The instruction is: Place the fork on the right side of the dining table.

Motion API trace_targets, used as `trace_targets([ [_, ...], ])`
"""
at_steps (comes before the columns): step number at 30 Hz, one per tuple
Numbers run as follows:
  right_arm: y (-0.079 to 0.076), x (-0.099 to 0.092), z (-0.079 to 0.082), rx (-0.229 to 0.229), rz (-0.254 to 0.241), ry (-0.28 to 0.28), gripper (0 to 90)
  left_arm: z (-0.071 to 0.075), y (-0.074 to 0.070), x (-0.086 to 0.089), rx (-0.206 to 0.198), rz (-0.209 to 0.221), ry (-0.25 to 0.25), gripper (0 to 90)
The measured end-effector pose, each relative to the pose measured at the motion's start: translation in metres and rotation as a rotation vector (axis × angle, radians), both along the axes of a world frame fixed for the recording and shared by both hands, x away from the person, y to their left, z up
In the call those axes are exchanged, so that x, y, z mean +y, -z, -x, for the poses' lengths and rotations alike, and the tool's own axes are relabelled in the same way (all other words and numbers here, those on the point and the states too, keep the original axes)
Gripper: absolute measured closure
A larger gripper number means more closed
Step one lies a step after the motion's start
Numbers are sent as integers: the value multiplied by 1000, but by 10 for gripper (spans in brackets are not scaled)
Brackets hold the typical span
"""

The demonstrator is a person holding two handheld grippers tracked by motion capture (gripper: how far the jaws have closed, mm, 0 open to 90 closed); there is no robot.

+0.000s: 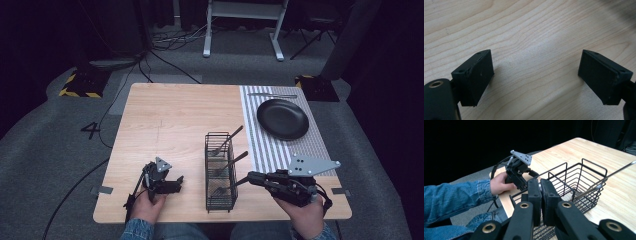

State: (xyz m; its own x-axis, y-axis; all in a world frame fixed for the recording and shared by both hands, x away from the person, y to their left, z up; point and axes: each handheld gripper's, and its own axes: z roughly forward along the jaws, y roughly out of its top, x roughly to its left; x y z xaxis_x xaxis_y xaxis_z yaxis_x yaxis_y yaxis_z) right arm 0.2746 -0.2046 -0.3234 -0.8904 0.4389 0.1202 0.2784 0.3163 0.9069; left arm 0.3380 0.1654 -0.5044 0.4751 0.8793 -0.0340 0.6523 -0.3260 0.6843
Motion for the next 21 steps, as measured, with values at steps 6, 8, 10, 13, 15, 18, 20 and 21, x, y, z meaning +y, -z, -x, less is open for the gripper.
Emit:
trace_targets([
  [6, -6, 0, -2, 0, -12, 2, 871, -1, 0, 0, 3, -3, 5, 125],
  [8, -8, 0, -3, -2, -18, 2, 871, -2, 0, 0, 2, -3, 7, 125],
  [10, -12, -1, -4, -5, -28, 8, 871, -2, 0, 0, 2, -2, 8, 125],
  [13, -14, -3, -4, -5, -37, 9, 871, -3, 0, -1, 2, -2, 9, 125],
  [15, -18, -5, -4, -10, -48, 10, 871, -3, 0, -1, 2, -3, 9, 125],
  [18, -23, -9, -3, -18, -54, 22, 871, -3, 0, -1, 3, -3, 10, 125],
  [20, -24, -10, -3, -20, -59, 23, 871, -3, 0, -1, 3, -2, 9, 125],
  [21, -26, -12, -3, -20, -63, 25, 871, -3, 0, -1, 2, -1, 7, 125],
])
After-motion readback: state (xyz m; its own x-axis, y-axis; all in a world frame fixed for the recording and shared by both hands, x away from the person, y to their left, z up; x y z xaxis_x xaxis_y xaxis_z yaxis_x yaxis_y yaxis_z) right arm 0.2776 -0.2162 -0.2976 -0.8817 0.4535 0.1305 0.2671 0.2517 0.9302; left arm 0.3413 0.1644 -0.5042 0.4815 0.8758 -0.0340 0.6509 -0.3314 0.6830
